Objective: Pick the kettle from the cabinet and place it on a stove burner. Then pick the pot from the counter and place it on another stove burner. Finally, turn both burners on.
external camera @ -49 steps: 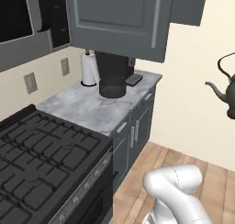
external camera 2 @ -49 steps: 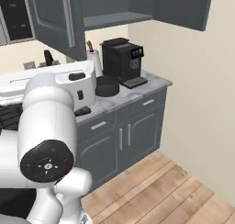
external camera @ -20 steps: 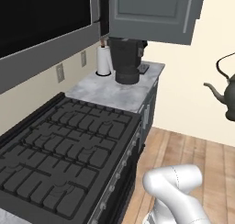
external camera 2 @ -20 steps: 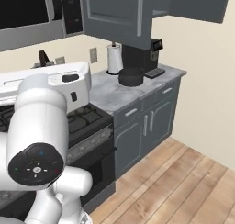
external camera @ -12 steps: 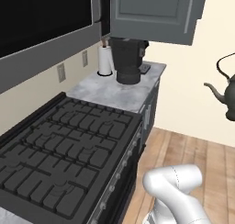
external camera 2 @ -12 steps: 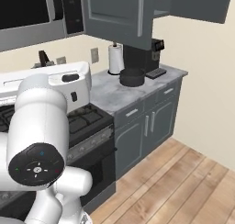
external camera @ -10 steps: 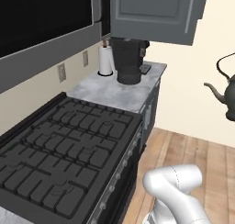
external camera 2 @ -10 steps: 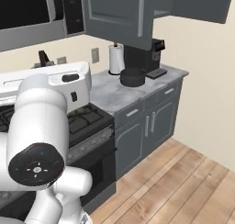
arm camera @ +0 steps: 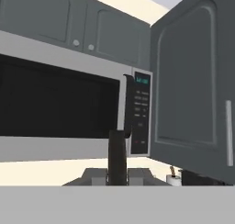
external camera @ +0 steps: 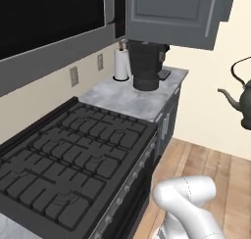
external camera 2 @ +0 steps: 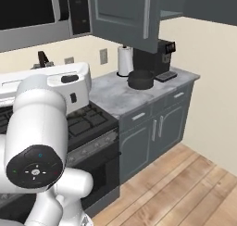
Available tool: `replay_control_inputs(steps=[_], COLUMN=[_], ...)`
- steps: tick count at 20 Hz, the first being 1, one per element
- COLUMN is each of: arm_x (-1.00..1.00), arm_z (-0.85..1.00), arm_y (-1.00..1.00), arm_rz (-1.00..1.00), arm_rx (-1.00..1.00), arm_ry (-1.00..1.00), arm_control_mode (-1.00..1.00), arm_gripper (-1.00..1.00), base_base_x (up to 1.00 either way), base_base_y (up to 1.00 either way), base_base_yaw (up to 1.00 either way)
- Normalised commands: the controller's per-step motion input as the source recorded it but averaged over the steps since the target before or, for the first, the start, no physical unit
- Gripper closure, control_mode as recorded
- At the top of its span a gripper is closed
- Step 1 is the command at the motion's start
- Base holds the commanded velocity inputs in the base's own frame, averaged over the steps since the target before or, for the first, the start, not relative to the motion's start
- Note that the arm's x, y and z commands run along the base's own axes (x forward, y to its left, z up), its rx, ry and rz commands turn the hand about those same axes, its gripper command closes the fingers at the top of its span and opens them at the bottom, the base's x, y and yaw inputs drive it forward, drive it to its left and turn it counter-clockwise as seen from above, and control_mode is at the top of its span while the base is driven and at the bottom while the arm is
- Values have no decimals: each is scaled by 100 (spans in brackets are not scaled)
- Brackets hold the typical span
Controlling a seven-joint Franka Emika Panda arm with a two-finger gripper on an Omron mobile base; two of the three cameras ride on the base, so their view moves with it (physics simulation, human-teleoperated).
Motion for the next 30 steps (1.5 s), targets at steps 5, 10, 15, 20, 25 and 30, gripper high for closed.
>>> replay_control_inputs(steps=[5,10,15,20,25,30], arm_x=[0,0,0,0,0,0], arm_z=[0,0,0,0,0,0], arm_y=[0,0,0,0,0,0], arm_rz=[0,0,0,0,0,0], arm_rx=[0,0,0,0,0,0], arm_ry=[0,0,0,0,0,0], arm_control_mode=[100,100,100,100,100,100], arm_gripper=[100,100,100,100,100,100], base_base_x=[15,14,34,5,-33,-35], base_base_y=[18,51,65,60,61,42], base_base_yaw=[32,35,41,34,25,24])
